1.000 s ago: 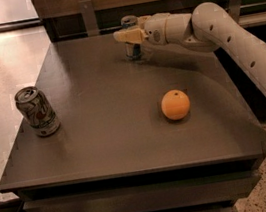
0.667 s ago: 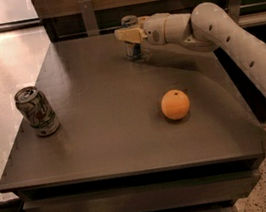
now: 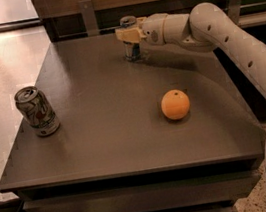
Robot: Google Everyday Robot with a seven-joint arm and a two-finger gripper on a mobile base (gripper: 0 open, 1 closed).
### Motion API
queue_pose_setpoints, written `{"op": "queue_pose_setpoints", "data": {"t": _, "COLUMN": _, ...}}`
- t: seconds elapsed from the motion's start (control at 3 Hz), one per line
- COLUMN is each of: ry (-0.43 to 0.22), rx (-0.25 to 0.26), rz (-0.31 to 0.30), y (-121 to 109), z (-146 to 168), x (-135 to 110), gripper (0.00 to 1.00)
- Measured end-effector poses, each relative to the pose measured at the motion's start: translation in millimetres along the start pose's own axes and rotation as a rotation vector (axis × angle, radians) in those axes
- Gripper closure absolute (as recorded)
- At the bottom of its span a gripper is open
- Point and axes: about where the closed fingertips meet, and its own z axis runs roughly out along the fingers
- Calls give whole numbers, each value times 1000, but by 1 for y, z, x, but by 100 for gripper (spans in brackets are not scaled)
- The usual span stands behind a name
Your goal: Move redbull can near 7up can
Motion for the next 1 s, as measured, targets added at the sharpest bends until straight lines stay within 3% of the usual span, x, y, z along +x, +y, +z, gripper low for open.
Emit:
{"op": "queue_pose_setpoints", "data": {"t": 0.33, "ry": 2, "rx": -6, "rz": 0, "y": 2, "z": 1, "x": -1, "gripper": 100}}
{"op": "queue_pose_setpoints", "data": {"t": 1.0, "ry": 20, "rx": -23, "rz": -24, "y": 35, "z": -15, "x": -21, "gripper": 100}}
